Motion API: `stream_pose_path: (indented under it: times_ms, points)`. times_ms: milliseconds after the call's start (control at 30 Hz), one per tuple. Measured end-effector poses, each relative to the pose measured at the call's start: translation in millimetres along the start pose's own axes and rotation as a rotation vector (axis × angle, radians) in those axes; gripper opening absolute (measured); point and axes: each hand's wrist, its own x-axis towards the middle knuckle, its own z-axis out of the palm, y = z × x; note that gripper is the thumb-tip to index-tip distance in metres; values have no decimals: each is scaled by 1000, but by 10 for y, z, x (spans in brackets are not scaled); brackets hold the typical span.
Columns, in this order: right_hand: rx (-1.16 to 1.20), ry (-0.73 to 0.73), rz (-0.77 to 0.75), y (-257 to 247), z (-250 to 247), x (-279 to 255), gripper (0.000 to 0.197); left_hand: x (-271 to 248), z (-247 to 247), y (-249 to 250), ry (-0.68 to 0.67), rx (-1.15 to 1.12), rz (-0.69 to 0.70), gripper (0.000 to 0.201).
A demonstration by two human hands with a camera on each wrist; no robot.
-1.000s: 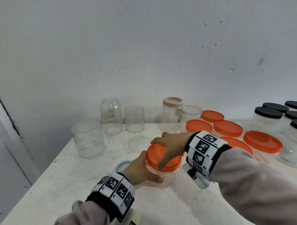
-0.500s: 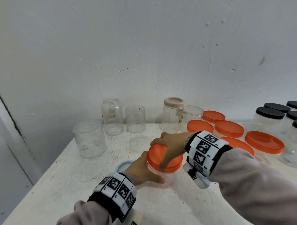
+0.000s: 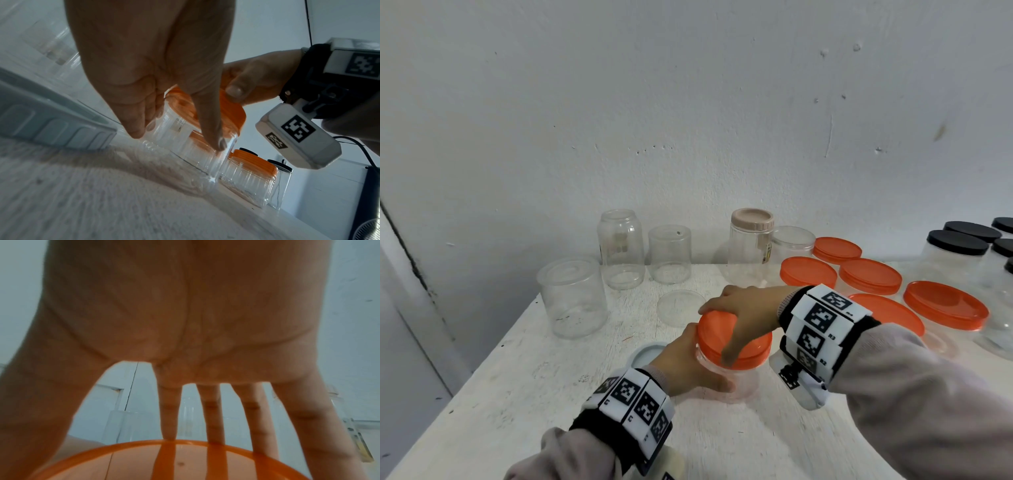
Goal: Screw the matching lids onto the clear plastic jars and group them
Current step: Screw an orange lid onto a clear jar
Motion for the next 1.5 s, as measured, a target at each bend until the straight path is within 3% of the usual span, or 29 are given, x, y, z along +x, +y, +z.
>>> stream_pose_path:
  times_ms: [267,400,533,833,1000,1100,1300,1500]
  points:
    - [34,62,92,2,95,19,106,10,-6,-8,-1,-10,-8,103]
    - [63,6,-16,15,23,-18,94,5,-2,-8,-2,-1,-7,106]
    - [65,31,-13,40,51,-11,86,-5,2,4,7,10,-5,105]
    - [70,80,93,80,139,-22,108,-2,-3,-2,0,2,-14,104]
    - [84,35,-25,95,92,-33,100,10,-2,-16,5,4,-11,106]
    - [74,57,-4,105,122,-5,96,14,-1,-21,1,2,-9,106]
    - [103,106,94,65,226,35,109,5,-5,-17,0,0,-7,104]
    - [109,53,-6,75,152,-4,94,9,-4,-6,4,19,-7,107]
